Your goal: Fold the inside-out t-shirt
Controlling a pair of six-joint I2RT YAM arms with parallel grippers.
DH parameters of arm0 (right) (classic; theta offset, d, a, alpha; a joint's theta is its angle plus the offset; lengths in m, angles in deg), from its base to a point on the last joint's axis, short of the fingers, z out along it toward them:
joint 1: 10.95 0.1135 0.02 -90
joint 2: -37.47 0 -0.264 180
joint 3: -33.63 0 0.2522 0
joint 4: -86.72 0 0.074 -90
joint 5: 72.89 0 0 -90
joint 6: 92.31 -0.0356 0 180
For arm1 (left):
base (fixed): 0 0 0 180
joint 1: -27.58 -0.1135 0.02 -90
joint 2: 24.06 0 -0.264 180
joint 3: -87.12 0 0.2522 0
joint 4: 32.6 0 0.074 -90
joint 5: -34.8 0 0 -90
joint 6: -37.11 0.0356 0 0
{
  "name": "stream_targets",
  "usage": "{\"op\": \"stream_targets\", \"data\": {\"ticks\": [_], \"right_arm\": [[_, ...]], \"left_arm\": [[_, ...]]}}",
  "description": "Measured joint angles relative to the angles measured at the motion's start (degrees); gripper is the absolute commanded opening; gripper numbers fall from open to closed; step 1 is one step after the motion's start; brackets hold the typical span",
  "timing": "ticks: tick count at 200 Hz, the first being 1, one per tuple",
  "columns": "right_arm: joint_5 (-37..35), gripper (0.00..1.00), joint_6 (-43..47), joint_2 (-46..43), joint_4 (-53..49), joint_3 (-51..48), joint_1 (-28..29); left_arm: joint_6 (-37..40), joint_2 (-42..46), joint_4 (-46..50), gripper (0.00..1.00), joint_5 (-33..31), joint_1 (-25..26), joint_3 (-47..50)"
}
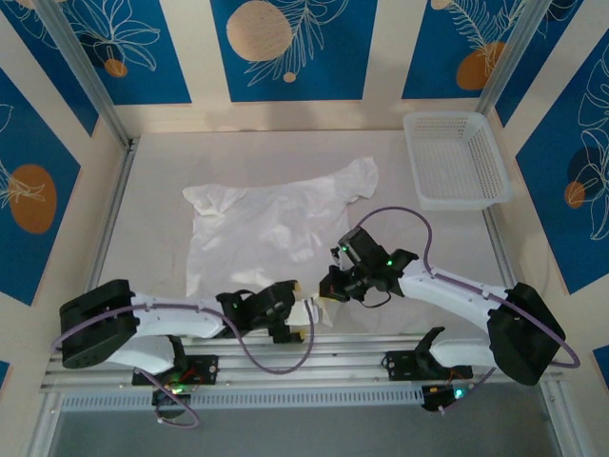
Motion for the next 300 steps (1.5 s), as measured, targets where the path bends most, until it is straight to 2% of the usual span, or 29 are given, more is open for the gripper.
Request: {"op": "stream_targets", "data": {"ticks": [30, 59, 113, 147, 159, 175, 189, 214, 221, 253, 300], "right_arm": [[0.17, 0.0, -0.39, -0.04, 0.04, -0.52, -0.31], [0.17, 0.0, -0.39, -0.04, -0.11, -0.57, -0.37], [0.2, 0.0, -0.42, -0.04, -0.04, -0.76, -0.63], [0.22, 0.0, -0.42, -0.04, -0.02, -1.4, -0.76], [0.37, 0.0, -0.42, -0.04, -0.02, -1.42, -0.79], [0.42, 0.0, -0.42, -0.04, 0.04, -1.42, -0.79], [0.44, 0.0, -0.42, -0.04, 0.09, -1.4, -0.79], [0.63, 0.0, -0.42, -0.04, 0.09, -1.42, -0.79], [0.7, 0.0, -0.42, -0.04, 0.09, -1.4, -0.79], [0.81, 0.0, -0.42, -0.04, 0.09, -1.42, -0.85], [0.81, 0.0, -0.39, -0.02, 0.09, -1.4, -0.9]], "left_arm": [[-1.84, -2.6, -3.13, 0.95, -8.13, 3.15, 0.15], [-3.72, -1.81, -5.7, 0.92, -13.9, 3.17, 1.4], [-5.29, 10.27, -4.83, 0.79, -14.34, 3.17, 4.07], [-6.67, 15.52, -4.17, 0.55, -14.01, 2.67, 5.75], [-6.75, 15.5, -3.48, 0.52, -13.77, 2.45, 6.12], [-7.1, 14.97, -2.64, 0.55, -12.81, 2.19, 6.34], [-7.39, 13.97, -2.62, 0.61, -11.69, 2.03, 6.34], [-7.45, 11.63, -2.64, 0.93, -9.55, 1.86, 6.34], [-7.43, 11.34, -2.64, 0.99, -8.66, 1.81, 6.34], [-8.13, 10.08, -3.34, 0.99, -6.32, 1.77, 6.23], [-7.19, 1.4, -5.29, 0.99, -9.25, 1.79, 5.07]]}}
